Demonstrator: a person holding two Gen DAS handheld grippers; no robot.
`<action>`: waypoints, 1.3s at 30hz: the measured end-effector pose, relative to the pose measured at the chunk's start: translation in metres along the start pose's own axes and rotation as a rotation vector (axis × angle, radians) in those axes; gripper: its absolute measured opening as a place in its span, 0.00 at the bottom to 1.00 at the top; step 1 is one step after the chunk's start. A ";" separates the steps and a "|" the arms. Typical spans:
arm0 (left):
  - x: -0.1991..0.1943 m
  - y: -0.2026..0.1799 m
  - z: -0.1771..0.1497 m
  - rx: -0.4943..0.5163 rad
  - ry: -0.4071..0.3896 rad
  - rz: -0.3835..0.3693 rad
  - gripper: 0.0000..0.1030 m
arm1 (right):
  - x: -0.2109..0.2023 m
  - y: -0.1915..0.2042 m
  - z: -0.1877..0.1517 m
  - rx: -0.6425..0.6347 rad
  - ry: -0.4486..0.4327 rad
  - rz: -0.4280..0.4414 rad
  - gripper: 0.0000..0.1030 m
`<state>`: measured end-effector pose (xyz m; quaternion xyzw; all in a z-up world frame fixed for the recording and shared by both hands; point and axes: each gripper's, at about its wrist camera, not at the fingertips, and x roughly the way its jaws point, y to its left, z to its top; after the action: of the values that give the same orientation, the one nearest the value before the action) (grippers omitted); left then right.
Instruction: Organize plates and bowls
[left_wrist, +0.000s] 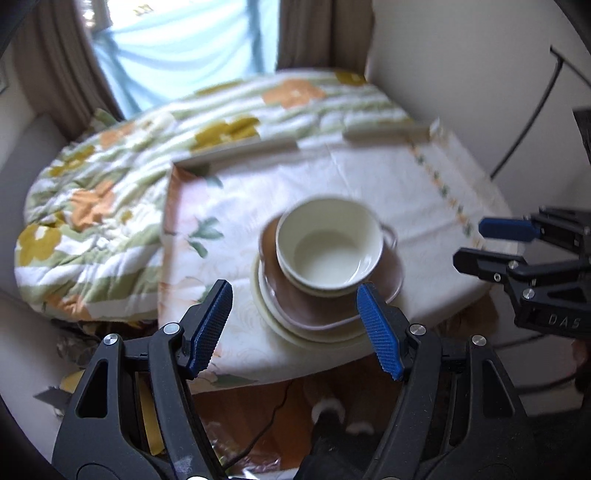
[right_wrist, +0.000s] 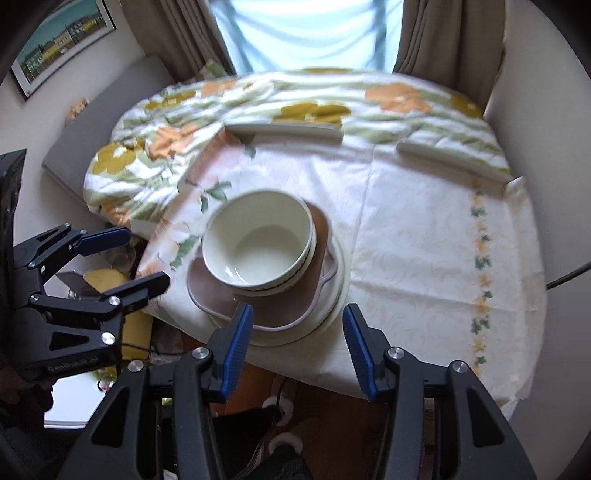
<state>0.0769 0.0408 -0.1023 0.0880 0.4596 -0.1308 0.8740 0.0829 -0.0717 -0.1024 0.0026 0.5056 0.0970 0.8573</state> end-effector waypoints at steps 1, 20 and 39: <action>-0.016 -0.002 0.000 -0.019 -0.041 0.021 0.71 | -0.019 -0.001 -0.004 0.006 -0.047 -0.018 0.45; -0.182 -0.047 -0.032 -0.112 -0.508 0.172 1.00 | -0.182 -0.011 -0.058 0.111 -0.510 -0.216 0.83; -0.199 -0.064 -0.040 -0.098 -0.561 0.174 1.00 | -0.201 -0.010 -0.076 0.126 -0.592 -0.240 1.00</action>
<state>-0.0821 0.0201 0.0371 0.0449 0.1965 -0.0522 0.9781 -0.0761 -0.1225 0.0336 0.0241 0.2359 -0.0410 0.9706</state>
